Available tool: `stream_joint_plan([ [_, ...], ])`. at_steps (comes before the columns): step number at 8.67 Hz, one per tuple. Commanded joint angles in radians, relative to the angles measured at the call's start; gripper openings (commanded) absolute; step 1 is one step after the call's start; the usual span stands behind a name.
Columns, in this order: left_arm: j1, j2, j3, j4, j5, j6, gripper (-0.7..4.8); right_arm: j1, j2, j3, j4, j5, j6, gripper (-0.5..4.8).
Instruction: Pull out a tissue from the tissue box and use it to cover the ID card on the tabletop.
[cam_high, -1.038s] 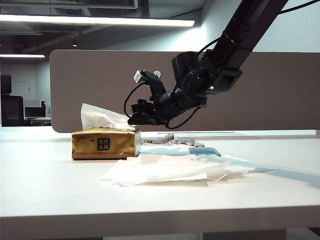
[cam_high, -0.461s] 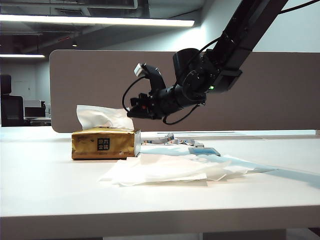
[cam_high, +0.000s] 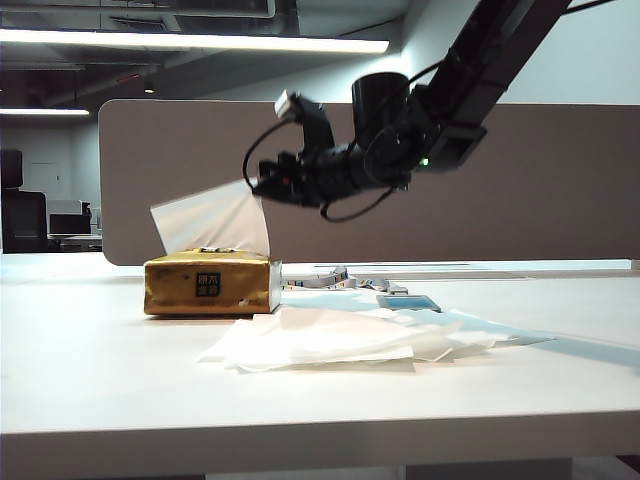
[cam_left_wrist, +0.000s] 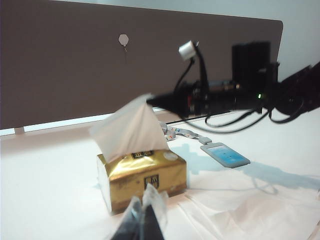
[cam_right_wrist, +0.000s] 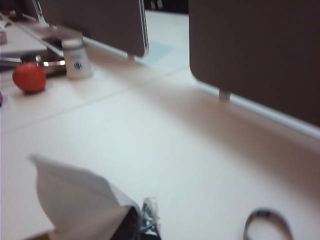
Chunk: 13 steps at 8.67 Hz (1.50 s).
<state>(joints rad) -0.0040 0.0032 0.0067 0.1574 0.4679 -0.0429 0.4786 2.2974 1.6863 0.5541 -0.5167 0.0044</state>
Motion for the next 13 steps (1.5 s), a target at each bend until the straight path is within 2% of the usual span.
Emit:
stream_joint_plan([
  [1,-0.001,0.001,0.004,0.005,0.0,-0.002,-0.06,-0.01,-0.148,0.006,0.101,0.101,-0.005,-0.02],
  [2,-0.001,0.001,0.004,0.005,0.0,-0.002,-0.06,-0.01,-0.182,0.006,0.055,0.09,-0.004,-0.02],
  [3,-0.001,0.001,0.004,0.007,0.0,-0.003,-0.06,-0.01,-0.11,0.006,-0.045,0.097,-0.005,-0.02],
  [4,-0.001,0.001,0.004,0.009,0.0,-0.002,-0.05,-0.01,-0.032,0.006,-0.053,0.134,-0.005,0.95],
  [5,-0.001,0.001,0.004,0.009,0.0,-0.002,-0.05,-0.013,-0.012,0.006,-0.064,0.133,-0.005,2.55],
  [8,-0.001,0.001,0.004,0.009,0.0,-0.002,-0.05,-0.037,0.005,0.006,-0.119,0.114,-0.005,2.53],
  [9,-0.001,0.001,0.004,0.009,0.0,-0.002,-0.05,-0.037,0.024,0.006,-0.148,0.073,-0.004,2.86],
  [11,-0.001,0.001,0.004,0.009,0.0,-0.002,-0.06,-0.036,0.042,0.006,-0.161,0.061,-0.004,2.89],
  [13,-0.001,0.001,0.004,0.008,0.0,-0.002,-0.05,-0.034,0.042,0.006,-0.166,-0.029,-0.004,2.88],
])
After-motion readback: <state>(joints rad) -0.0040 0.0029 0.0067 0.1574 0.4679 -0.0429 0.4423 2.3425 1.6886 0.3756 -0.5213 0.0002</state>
